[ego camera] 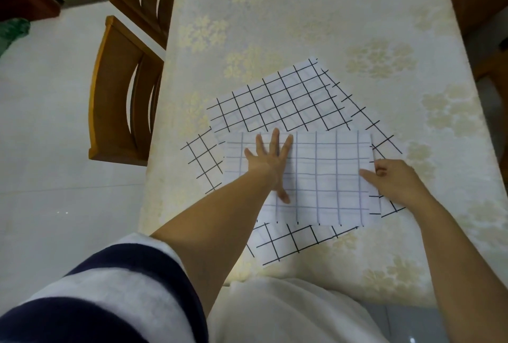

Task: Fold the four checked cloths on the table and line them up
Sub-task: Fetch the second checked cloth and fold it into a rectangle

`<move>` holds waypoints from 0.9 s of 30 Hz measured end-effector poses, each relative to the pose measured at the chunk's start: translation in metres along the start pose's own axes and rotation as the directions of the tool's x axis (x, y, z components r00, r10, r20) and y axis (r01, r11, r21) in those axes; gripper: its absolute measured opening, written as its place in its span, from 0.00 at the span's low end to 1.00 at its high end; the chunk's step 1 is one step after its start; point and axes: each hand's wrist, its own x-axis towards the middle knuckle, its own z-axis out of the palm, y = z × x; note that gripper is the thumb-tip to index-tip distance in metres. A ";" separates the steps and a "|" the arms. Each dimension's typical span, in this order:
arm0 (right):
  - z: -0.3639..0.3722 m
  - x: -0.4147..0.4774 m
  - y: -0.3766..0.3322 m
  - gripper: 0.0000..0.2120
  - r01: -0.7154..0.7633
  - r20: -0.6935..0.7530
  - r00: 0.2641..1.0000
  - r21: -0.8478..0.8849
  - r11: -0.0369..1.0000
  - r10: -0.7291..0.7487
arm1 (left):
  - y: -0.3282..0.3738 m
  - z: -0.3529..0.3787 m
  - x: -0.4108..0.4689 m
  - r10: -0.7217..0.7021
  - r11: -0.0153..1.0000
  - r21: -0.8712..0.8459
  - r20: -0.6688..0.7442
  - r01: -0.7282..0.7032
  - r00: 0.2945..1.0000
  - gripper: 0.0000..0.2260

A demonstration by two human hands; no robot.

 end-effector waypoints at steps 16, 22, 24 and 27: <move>0.018 -0.043 -0.082 0.22 0.335 -0.130 0.938 0.093 0.938 -0.322 | -0.032 0.022 -0.020 0.061 0.975 -0.193 -0.229 -0.107 0.972 0.64; 0.070 -0.056 -0.150 0.19 0.532 -0.027 0.847 0.032 0.846 -0.531 | -0.092 0.051 -0.042 -0.158 0.837 -0.544 -0.352 -0.064 0.923 0.35; 0.102 -0.052 -0.172 0.23 0.563 0.016 0.826 -0.032 0.826 -0.563 | -0.105 0.056 -0.047 -0.252 0.732 -0.678 -0.357 -0.064 0.899 0.30; 0.149 -0.044 -0.194 0.29 0.524 0.129 0.848 -0.055 0.850 -0.514 | -0.118 0.060 -0.056 -0.333 0.578 -0.813 -0.308 -0.065 0.891 0.25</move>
